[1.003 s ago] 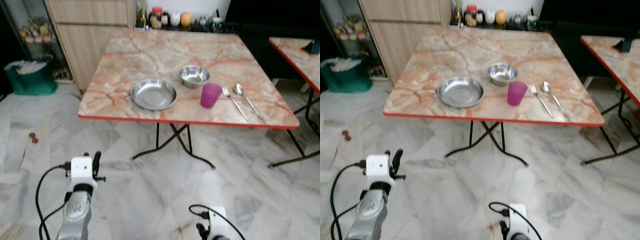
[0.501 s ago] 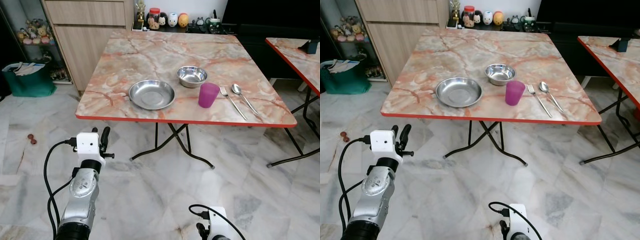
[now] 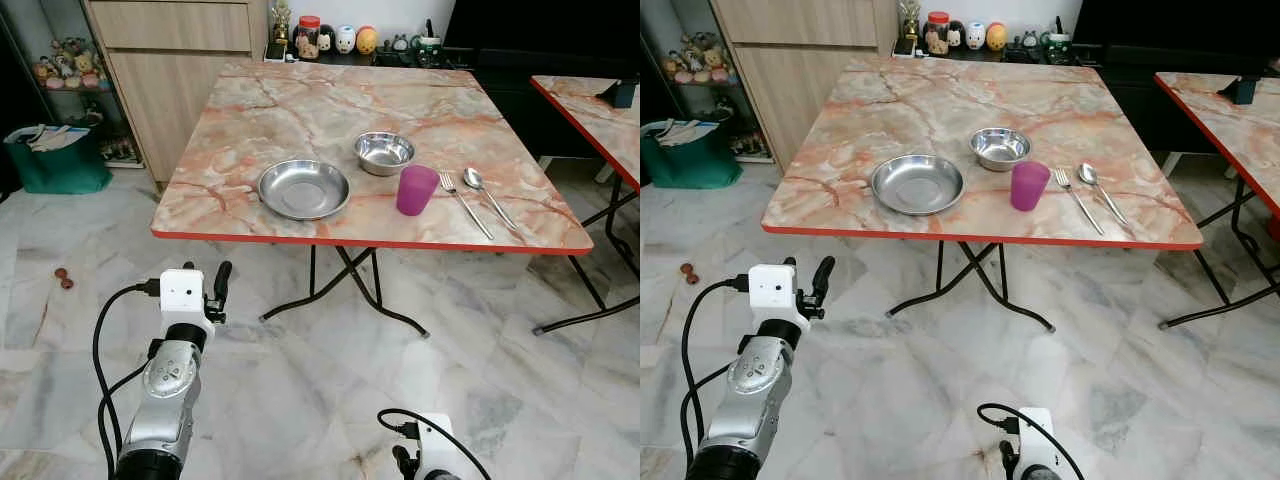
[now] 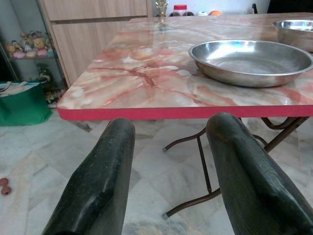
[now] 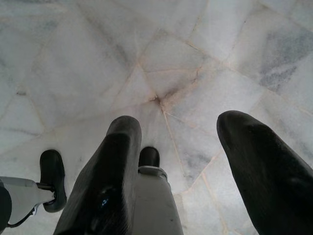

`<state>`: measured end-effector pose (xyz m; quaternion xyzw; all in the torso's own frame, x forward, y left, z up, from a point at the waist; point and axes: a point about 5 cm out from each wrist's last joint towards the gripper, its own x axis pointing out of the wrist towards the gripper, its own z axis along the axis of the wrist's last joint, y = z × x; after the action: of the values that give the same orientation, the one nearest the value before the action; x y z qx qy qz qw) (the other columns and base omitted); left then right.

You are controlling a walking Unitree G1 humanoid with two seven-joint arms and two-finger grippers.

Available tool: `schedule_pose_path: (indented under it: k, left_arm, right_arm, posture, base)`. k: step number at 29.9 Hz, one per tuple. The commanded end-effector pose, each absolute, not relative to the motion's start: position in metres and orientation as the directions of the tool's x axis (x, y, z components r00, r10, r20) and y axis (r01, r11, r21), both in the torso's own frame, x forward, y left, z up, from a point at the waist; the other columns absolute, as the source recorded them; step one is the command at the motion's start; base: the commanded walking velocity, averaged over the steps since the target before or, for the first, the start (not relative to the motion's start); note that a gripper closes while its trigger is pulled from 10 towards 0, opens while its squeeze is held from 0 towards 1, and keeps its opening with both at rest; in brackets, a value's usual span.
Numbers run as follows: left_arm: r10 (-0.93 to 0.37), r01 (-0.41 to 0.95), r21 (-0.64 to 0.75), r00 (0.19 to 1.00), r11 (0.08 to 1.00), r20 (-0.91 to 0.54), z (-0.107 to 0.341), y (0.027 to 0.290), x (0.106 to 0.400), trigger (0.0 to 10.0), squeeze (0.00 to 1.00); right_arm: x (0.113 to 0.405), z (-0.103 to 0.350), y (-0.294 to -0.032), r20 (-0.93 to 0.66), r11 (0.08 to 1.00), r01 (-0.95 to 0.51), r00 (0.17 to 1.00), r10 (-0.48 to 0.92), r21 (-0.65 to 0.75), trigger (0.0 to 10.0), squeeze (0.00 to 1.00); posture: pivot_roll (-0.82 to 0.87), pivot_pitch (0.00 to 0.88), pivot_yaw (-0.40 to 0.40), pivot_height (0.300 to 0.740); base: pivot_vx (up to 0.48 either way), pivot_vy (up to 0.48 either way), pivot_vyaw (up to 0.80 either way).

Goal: Setting the table

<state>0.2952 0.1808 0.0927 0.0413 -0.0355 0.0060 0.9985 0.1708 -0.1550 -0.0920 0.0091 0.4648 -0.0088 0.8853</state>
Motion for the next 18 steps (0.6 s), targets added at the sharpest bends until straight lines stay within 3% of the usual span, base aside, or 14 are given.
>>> schedule_pose_path:
  k: [1,18]
  left_arm:
    - [-0.018,0.008,0.108,0.996,0.994,0.083,0.099,0.176,0.298,10.0,0.0]
    - [-0.037,0.029,0.063,0.991,0.998,0.13,0.111,0.17,0.303,10.0,0.0]
  right_arm:
    - [0.171,-0.092,-0.156,-0.823,1.0,0.012,0.569,-0.006,0.0,10.0,0.0]
    - [0.17,-0.092,-0.156,-0.823,1.0,0.011,0.568,-0.008,-0.002,10.0,0.0]
  posture:
    - [0.1,0.0,-0.067,0.74]
    - [0.09,0.0,-0.064,0.74]
  base:
    - [0.0,0.0,0.0]
    - [0.0,0.0,0.0]
